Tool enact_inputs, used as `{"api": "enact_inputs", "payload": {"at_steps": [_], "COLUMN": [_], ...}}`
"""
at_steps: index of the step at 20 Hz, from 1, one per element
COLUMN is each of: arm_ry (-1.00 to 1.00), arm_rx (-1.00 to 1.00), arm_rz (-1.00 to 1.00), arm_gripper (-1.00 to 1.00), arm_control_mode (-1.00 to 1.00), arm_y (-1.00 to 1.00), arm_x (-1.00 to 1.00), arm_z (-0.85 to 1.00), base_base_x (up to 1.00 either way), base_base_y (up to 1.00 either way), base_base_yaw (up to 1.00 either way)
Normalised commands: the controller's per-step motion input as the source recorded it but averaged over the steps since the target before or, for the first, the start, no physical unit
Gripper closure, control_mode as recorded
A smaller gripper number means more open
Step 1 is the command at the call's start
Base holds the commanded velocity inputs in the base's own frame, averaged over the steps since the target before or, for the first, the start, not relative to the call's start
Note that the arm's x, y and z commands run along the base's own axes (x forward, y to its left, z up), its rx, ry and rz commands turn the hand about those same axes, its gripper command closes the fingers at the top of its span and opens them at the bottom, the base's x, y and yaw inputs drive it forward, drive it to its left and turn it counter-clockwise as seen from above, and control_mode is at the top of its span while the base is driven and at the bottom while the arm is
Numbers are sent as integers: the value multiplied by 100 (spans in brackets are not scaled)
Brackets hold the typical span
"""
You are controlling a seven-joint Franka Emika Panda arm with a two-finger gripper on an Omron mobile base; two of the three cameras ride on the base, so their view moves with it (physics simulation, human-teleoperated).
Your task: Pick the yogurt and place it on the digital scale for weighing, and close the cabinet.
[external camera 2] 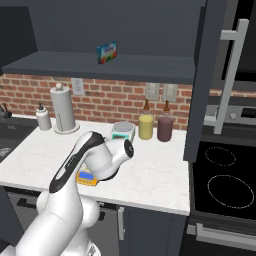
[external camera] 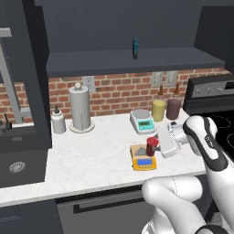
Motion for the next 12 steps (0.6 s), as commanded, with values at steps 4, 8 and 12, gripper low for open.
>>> {"api": "enact_inputs", "payload": {"at_steps": [4, 8, 12], "arm_ry": [0, 0, 1], "arm_rx": [0, 0, 0], "arm_rz": [2, 9, 11], "arm_gripper": [100, 100, 100], "arm_control_mode": [-100, -100, -100], "arm_y": [0, -9, -9], "arm_x": [31, 33, 37], "arm_z": [-21, -16, -14], "base_base_x": [0, 0, 0], "base_base_y": [0, 0, 0], "base_base_yaw": [0, 0, 0]}}
